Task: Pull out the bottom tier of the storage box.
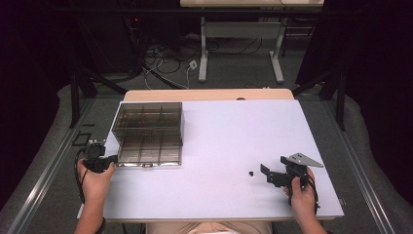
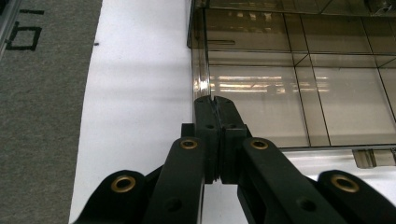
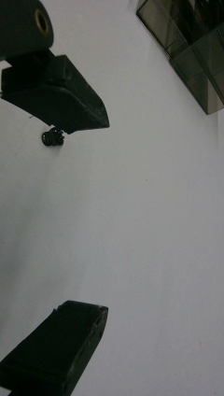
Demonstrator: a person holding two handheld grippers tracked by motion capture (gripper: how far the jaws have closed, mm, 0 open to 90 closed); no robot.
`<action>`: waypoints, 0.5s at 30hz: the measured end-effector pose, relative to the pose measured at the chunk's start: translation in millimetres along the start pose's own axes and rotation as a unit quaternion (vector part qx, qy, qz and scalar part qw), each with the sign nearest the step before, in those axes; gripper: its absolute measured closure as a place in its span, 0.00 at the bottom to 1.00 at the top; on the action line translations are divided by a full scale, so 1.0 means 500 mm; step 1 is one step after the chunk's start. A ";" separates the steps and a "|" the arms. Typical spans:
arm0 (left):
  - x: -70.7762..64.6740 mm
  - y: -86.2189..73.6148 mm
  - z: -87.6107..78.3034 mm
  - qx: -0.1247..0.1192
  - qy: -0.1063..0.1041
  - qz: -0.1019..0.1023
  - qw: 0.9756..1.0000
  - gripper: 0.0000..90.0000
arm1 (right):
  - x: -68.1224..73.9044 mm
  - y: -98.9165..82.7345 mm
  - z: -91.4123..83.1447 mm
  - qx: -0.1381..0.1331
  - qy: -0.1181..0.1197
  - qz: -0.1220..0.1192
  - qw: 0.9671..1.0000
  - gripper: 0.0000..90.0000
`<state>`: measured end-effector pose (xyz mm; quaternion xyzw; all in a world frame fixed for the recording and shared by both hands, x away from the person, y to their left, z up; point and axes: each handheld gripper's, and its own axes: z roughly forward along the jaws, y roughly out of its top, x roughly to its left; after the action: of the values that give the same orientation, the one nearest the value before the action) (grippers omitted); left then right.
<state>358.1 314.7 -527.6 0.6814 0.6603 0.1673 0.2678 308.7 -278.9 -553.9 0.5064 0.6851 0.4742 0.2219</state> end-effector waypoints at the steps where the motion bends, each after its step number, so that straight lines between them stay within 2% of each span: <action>1: 0.000 0.000 0.000 0.000 -0.002 -0.001 1.000 0.99 | 0.000 0.000 0.000 0.000 0.000 0.000 1.000 0.09; 15: 0.003 -0.001 0.002 -0.001 -0.004 -0.006 1.000 0.99 | 0.000 0.001 -0.001 -0.001 0.003 0.001 1.000 0.09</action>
<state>358.3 316.0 -528.7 0.6775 0.6635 0.1635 0.2721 308.6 -279.2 -553.3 0.5053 0.6848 0.4768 0.2197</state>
